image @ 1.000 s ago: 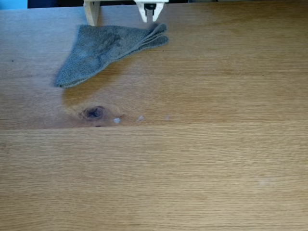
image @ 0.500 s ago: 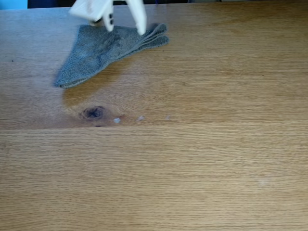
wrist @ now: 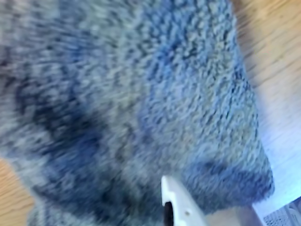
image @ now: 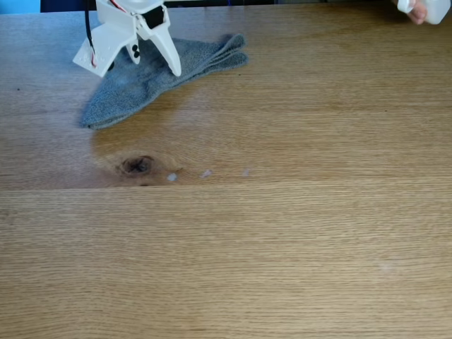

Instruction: Clean the area in front of the robot

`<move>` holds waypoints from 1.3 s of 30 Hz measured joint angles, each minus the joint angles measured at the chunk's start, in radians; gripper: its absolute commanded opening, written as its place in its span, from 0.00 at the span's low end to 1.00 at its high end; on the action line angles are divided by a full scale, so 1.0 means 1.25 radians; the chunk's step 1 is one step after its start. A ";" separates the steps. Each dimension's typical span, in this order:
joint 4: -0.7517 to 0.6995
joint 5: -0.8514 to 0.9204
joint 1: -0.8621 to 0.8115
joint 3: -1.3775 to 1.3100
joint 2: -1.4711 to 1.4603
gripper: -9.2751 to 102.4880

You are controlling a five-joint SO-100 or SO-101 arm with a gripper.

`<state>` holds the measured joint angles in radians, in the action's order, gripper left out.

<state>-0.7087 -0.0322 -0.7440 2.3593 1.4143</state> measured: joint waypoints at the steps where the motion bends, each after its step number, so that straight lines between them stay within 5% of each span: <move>1: 0.015 0.005 -0.001 -0.001 -0.012 0.45; 13: 0.253 0.086 0.007 -0.023 -0.196 0.44; 18: 0.331 0.136 0.009 -0.038 -0.258 0.35; 27: 0.372 0.187 0.010 -0.061 -0.292 0.08; 39: 0.344 0.183 0.011 -0.065 -0.215 0.08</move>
<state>-0.2792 0.1963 -0.7302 2.2780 1.1459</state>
